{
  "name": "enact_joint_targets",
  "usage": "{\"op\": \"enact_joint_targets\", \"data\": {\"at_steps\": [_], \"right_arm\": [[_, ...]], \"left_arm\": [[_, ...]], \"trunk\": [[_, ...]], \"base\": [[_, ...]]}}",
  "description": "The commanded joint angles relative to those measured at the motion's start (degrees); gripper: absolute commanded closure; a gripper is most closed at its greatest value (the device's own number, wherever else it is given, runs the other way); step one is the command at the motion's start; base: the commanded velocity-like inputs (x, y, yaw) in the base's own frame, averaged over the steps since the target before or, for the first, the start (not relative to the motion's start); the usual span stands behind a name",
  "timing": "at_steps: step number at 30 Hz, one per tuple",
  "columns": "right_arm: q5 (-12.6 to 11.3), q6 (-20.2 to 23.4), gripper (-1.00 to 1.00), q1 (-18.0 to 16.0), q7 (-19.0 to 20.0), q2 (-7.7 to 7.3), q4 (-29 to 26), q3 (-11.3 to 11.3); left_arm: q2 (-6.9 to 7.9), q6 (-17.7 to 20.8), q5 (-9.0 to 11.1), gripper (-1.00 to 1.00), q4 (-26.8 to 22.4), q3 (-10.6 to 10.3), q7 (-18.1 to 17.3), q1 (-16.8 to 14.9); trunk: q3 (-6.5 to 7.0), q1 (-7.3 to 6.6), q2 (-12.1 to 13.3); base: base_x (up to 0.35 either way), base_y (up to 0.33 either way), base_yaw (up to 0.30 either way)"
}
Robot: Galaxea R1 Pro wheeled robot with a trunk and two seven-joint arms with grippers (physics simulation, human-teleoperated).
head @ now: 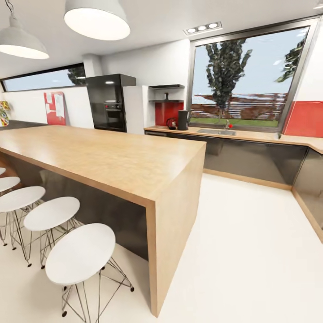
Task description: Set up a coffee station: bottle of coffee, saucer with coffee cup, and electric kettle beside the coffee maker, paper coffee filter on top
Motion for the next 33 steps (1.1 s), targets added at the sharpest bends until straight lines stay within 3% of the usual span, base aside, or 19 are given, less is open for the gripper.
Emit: {"op": "enact_joint_targets", "data": {"at_steps": [1,33], "right_arm": [[0.0,0.0,-1.00,0.0,0.0,0.01,0.0,0.0],[0.0,0.0,-1.00,0.0,0.0,0.01,0.1,0.0]], "left_arm": [[-0.02,-0.1,0.1,-1.00,0.0,0.0,0.0,0.0],[0.03,-0.1,0.1,-1.00,0.0,0.0,0.0,0.0]], "trunk": [[0.13,-0.23,0.4],[5.87,-7.26,13.2]], "base": [[0.000,0.000,-0.265],[0.000,0.000,-0.265]]}}
